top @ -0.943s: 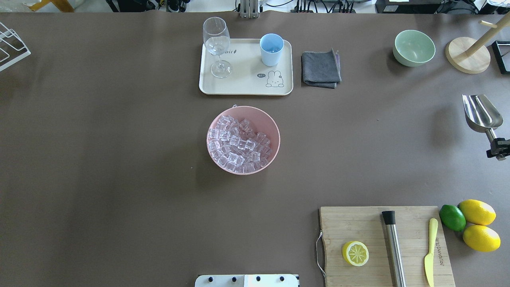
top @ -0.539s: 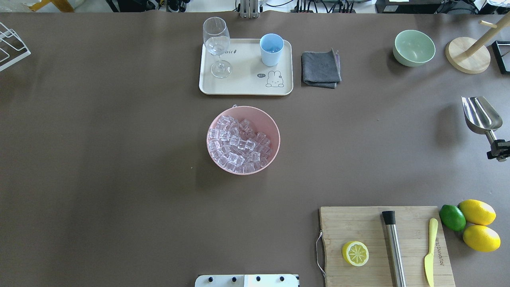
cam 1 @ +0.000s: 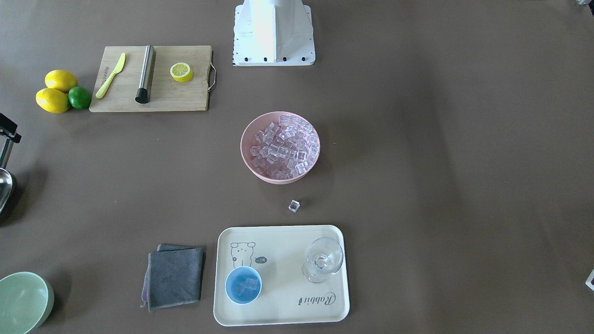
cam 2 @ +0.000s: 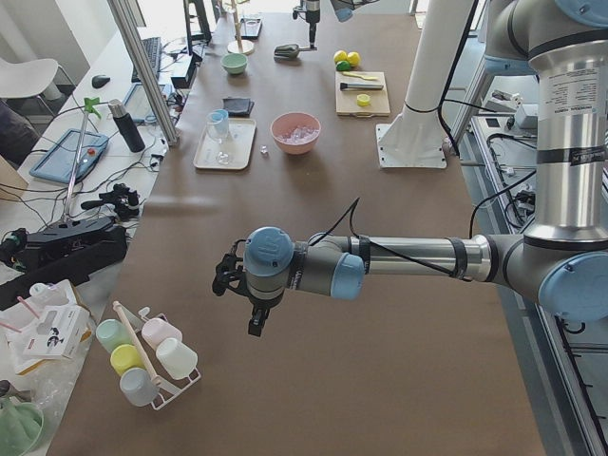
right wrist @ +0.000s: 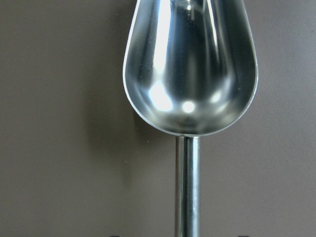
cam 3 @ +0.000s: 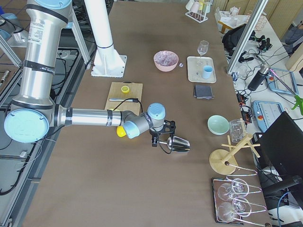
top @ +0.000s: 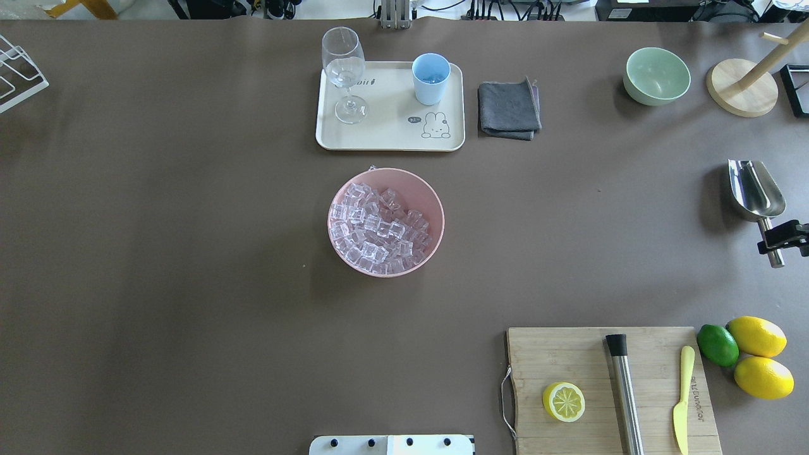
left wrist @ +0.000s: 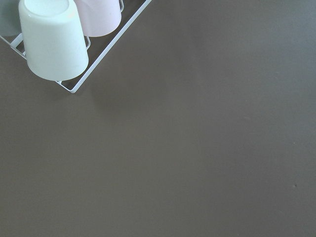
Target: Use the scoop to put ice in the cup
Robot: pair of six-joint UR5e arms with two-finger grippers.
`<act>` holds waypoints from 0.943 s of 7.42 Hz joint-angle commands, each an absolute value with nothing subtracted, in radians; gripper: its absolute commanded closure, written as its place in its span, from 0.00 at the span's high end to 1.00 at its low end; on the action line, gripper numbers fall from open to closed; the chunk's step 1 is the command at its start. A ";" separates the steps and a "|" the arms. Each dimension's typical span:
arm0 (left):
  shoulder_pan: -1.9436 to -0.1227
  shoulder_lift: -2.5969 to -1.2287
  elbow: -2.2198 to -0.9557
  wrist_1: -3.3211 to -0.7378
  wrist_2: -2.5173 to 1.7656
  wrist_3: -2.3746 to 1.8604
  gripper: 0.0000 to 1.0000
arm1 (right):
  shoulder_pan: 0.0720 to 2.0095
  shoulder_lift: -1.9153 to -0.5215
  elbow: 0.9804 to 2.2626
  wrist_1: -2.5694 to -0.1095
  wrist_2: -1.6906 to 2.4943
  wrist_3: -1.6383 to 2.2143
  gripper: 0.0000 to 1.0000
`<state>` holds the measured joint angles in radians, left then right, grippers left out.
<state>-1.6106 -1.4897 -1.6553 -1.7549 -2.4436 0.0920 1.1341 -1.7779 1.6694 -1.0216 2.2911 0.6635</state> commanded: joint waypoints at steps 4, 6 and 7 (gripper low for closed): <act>-1.611 -1.488 -1.674 -1.753 -2.444 0.092 0.99 | 1.371 -1.772 1.762 -1.327 2.395 0.271 1.00; -1.609 -1.489 -1.674 -1.753 -2.442 0.092 0.99 | 1.494 -1.767 1.781 -1.535 2.392 0.033 1.00; -1.609 -1.505 -1.677 -1.755 -2.442 0.092 0.99 | 1.520 -1.775 1.778 -1.549 2.382 0.000 1.00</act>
<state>-1.6092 -1.4893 -1.6715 -1.7535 -2.4425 0.0921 1.4468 -1.7693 1.7727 -1.4575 2.3921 0.1184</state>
